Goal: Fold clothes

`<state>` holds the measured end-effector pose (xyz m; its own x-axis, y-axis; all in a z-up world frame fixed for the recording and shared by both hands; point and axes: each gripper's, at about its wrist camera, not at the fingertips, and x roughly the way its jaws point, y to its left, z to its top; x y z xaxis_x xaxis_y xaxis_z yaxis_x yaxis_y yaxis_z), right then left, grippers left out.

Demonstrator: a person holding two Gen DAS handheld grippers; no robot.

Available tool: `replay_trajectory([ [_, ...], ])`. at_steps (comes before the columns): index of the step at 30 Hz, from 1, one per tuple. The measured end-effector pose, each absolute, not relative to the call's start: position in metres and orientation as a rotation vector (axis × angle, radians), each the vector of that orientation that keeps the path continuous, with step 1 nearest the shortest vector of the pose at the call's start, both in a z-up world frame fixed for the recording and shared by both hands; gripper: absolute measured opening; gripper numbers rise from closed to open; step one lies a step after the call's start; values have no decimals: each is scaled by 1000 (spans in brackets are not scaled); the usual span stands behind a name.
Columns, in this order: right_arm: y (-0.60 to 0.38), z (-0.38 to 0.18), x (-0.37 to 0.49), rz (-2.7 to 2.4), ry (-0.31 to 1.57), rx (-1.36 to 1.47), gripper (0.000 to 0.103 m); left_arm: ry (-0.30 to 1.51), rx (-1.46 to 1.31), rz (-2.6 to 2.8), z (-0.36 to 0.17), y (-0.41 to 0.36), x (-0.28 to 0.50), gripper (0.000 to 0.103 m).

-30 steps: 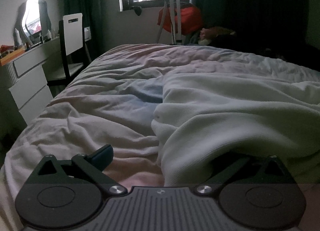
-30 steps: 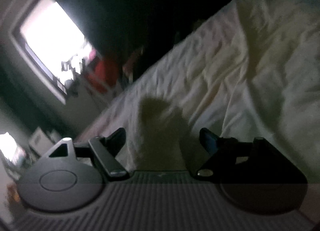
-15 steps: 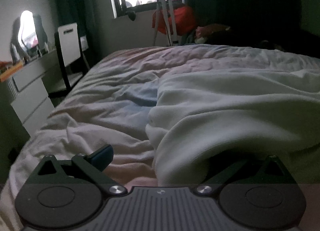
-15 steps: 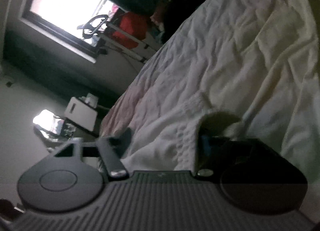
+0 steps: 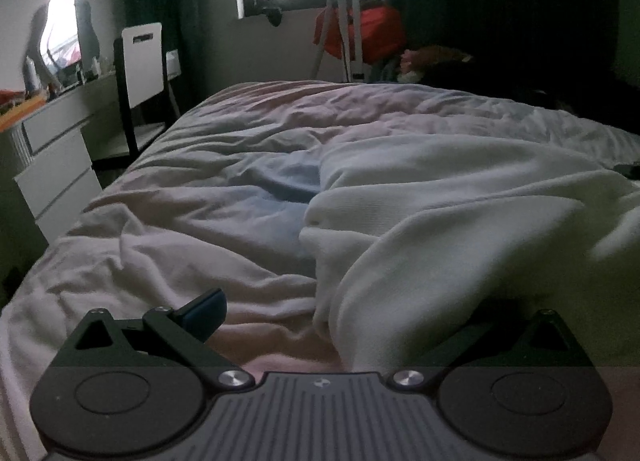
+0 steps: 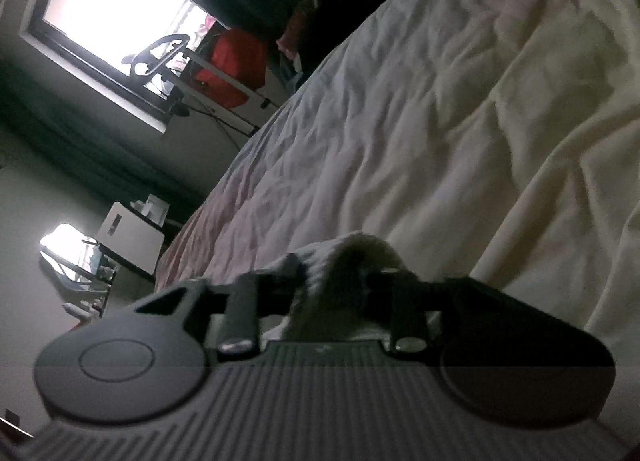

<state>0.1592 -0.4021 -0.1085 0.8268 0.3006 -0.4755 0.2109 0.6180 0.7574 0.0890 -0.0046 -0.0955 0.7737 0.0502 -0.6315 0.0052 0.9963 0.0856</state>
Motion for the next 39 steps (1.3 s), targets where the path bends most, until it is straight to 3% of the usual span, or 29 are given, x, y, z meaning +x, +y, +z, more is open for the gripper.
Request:
replay_trajectory([
  [2,-405,-105,156,58,615,939,47,689,78,25,-96,-4,90,103],
  [4,-407,-95,138,37,576,961,79,694,70,26,-96,-4,90,103],
  [6,-409,-85,121,16,537,983,86,697,60,27,-96,-4,91,103],
  [12,-400,-60,63,-49,457,1053,86,692,65,36,-95,-6,89,103],
  [19,-345,-101,51,-66,631,1041,86,668,68,44,-94,-6,86,103],
  [23,-335,-103,66,-79,556,963,82,632,53,41,-90,-2,84,103],
  [24,-334,-102,67,-90,535,938,76,620,51,40,-89,-1,83,103],
  [25,-334,-100,68,-102,514,912,63,618,45,36,-88,1,83,103],
  [28,-330,-90,63,-89,477,837,46,624,17,42,-87,5,83,102],
  [30,-325,-75,51,-65,433,815,45,629,-19,41,-84,11,80,101],
  [35,-319,-65,32,-51,420,783,45,680,-144,23,-77,32,66,101],
  [38,-323,-83,41,-99,503,808,53,726,-186,27,-81,37,64,101],
  [39,-326,-89,42,-100,521,833,60,730,-186,32,-82,37,64,101],
])
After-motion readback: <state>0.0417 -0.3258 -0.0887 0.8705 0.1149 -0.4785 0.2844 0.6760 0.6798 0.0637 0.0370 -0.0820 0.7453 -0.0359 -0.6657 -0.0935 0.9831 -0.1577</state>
